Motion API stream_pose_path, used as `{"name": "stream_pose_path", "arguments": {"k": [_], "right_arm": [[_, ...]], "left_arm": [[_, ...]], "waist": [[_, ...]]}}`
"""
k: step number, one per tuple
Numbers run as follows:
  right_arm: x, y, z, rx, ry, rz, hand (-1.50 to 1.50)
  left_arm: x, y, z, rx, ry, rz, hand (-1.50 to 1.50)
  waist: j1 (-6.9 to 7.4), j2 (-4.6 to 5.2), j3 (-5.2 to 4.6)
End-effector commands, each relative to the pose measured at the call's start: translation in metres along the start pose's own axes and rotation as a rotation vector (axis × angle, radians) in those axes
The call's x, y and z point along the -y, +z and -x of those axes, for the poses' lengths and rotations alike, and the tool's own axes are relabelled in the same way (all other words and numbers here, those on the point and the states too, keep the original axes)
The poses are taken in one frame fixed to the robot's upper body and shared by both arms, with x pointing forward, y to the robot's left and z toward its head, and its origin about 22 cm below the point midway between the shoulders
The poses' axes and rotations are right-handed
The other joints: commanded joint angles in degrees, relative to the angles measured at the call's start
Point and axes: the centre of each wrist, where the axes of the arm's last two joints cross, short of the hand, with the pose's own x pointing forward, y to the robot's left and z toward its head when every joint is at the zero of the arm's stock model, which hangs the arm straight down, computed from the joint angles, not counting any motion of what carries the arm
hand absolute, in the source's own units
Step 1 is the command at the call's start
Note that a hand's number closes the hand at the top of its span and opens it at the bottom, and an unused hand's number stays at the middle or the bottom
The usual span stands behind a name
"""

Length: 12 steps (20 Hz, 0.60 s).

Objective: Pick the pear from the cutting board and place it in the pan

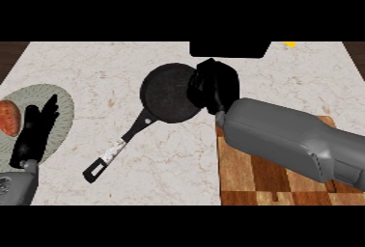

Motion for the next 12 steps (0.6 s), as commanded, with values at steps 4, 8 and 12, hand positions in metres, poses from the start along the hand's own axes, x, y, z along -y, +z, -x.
{"name": "stream_pose_path", "arguments": {"k": [4, 8, 12], "right_arm": [[-0.043, -0.014, -0.006, -0.048, 0.017, -0.062, 1.5], [-0.049, -0.025, 0.006, -0.076, -0.018, -0.102, 1.5], [-0.074, -0.013, 0.009, -0.062, -0.081, -0.114, 1.5]], "left_arm": [[-0.007, -0.002, -0.004, 0.015, -0.011, 0.025, 0.0], [0.001, 0.0, -0.01, 0.031, 0.001, 0.037, 0.0], [0.009, -0.006, -0.028, 0.038, -0.005, 0.03, 0.0]], "waist": [[1.51, 0.58, 0.02], [2.39, 0.99, 0.09], [2.76, 1.4, 0.16]]}}
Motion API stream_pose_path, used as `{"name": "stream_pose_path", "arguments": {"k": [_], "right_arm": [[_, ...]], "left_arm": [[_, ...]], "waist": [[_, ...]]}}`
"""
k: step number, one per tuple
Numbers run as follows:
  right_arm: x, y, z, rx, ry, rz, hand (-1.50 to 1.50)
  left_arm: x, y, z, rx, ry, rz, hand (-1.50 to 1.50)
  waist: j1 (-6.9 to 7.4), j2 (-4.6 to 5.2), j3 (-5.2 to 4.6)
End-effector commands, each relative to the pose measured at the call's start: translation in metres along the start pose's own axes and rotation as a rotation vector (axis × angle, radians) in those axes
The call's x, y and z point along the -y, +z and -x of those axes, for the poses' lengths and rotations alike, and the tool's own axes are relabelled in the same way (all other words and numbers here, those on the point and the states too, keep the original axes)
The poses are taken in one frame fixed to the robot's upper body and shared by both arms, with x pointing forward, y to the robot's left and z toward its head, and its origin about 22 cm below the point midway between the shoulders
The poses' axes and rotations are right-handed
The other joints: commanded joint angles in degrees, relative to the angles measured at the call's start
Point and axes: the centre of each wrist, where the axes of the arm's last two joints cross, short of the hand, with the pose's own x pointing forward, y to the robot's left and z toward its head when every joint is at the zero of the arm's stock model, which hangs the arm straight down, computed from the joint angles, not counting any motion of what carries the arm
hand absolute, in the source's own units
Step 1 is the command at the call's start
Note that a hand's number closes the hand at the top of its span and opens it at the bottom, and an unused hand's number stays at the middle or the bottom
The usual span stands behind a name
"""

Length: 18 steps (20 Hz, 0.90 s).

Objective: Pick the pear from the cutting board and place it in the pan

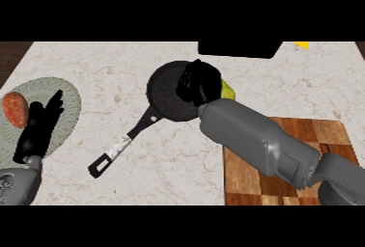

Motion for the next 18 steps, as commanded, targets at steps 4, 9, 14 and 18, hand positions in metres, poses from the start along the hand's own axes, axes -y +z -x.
{"name": "stream_pose_path", "arguments": {"k": [4, 9, 14, 18], "right_arm": [[-0.013, -0.007, 0.015, -0.056, -0.132, -0.075, -1.5], [-0.021, -0.009, 0.006, -0.054, -0.185, -0.106, -1.5], [-0.027, -0.006, 0.03, -0.022, -0.248, -0.045, -1.5], [-0.018, -0.015, 0.02, 0.023, -0.338, 0.056, -1.5]], "left_arm": [[0.004, -0.003, -0.014, 0.035, -0.007, 0.025, 0.0], [0.011, -0.001, -0.01, 0.031, -0.011, 0.037, 0.0], [0.012, -0.003, -0.01, 0.04, -0.005, 0.046, 0.0], [0.007, -0.005, -0.011, 0.022, 0.003, 0.027, 0.0]], "waist": [[1.34, 0.96, 0.12], [2.44, 0.99, 0.05], [2.8, 1.05, 0.06], [2.89, 0.82, 0.09]]}}
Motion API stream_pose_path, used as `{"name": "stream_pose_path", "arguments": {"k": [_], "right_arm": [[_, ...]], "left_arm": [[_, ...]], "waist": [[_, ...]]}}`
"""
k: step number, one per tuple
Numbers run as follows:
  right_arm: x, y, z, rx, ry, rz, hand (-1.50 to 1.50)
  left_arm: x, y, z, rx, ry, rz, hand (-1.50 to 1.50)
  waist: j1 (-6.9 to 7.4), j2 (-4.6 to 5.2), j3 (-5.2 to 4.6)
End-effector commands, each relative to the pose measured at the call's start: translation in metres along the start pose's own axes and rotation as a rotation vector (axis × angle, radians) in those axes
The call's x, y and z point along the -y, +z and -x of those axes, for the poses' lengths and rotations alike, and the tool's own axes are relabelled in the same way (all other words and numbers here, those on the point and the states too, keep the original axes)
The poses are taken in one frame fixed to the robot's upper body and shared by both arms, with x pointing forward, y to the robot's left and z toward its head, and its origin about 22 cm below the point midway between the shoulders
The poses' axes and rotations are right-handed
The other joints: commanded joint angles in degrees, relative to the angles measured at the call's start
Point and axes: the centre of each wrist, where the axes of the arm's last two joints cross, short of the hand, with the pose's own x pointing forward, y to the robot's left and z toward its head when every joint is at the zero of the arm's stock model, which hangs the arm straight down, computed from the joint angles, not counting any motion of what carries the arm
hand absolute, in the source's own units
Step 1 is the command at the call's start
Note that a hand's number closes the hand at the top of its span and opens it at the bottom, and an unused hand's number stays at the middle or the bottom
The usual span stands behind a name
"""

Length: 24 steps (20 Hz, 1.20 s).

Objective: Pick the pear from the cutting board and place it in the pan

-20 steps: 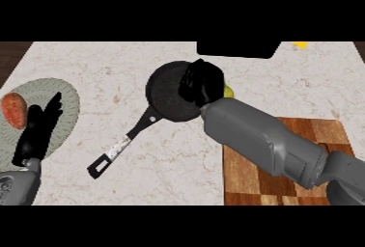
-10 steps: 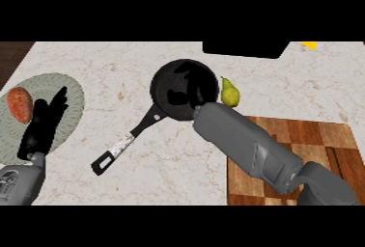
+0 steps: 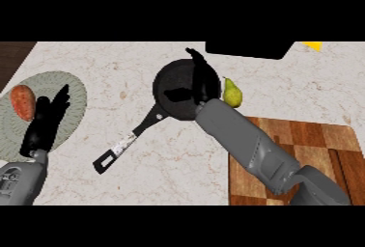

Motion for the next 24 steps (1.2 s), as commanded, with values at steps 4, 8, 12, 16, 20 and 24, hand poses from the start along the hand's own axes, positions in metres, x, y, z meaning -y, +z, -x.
{"name": "stream_pose_path", "arguments": {"k": [4, 8, 12, 16, 20, 24], "right_arm": [[0.01, -0.011, 0.004, 0.058, -0.115, 0.168, -1.5], [0.019, -0.023, -0.003, -0.008, -0.203, 0.209, -1.5], [0.037, -0.034, 0.018, -0.039, -0.21, 0.276, -1.5], [0.059, -0.032, 0.057, -0.015, -0.251, 0.292, -1.5], [0.1, -0.039, 0.072, -0.013, -0.261, 0.271, -1.5], [0.142, -0.023, 0.115, -0.001, -0.254, 0.217, -1.5]], "left_arm": [[-0.001, 0.001, 0.003, -0.006, -0.005, -0.01, 0.0], [-0.009, 0.001, 0.006, -0.044, 0.009, -0.026, 0.0], [-0.013, -0.002, 0.012, -0.052, -0.002, -0.058, 0.0], [-0.034, 0.007, 0.026, -0.092, 0.034, -0.07, 0.0], [-0.039, 0.018, 0.036, -0.111, 0.012, -0.094, 0.0], [-0.022, 0.018, 0.036, -0.113, 0.026, -0.118, 0.0]], "waist": [[-0.91, -0.56, -0.02], [-2.55, -1.27, -0.08], [-4.63, -1.71, -0.14], [-6.36, -2.65, -0.14], [-7.6, -3.25, -0.18], [-8.78, -3.51, -0.2]]}}
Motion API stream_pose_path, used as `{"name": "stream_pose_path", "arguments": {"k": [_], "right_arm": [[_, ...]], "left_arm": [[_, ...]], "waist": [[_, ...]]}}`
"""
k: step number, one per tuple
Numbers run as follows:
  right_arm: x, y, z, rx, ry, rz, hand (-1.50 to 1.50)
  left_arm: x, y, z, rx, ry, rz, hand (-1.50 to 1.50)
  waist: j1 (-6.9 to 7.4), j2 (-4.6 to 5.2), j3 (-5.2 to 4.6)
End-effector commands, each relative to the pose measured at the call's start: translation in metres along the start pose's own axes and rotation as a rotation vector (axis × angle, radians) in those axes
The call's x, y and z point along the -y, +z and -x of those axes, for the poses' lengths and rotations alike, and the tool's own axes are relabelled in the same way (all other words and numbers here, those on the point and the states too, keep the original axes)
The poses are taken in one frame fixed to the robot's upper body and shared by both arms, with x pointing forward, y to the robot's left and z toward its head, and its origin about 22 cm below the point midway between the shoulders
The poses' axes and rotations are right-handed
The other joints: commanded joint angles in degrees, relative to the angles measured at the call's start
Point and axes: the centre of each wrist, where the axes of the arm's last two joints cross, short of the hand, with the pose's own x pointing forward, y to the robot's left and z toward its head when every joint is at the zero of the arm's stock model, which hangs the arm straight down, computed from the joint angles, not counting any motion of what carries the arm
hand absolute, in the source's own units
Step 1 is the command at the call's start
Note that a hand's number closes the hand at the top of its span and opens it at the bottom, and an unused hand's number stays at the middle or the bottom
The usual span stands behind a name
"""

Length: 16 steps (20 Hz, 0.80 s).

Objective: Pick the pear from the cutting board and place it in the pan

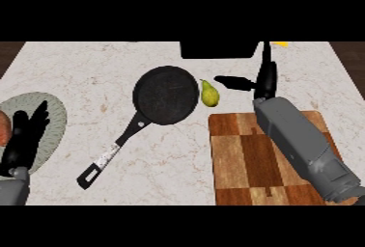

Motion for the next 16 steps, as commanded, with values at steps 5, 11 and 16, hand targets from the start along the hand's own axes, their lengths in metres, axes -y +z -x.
{"name": "stream_pose_path", "arguments": {"k": [5, 11, 16], "right_arm": [[0.1, 0.02, 0.034, 0.011, 0.005, -0.07, -1.5], [0.169, 0.04, 0.016, 0.023, 0.028, -0.106, -1.5], [0.215, 0.044, 0.008, 0.019, 0.041, -0.07, -1.5]], "left_arm": [[-0.014, 0.004, -0.002, -0.011, 0.005, 0.002, 0.0], [-0.006, 0.006, 0.0, -0.018, 0.015, -0.01, 0.0], [-0.002, 0.009, -0.008, 0.014, -0.004, -0.002, 0.0]], "waist": [[-1.33, -0.4, -0.04], [-0.5, -0.1, -0.04], [0.38, 0.23, -0.01]]}}
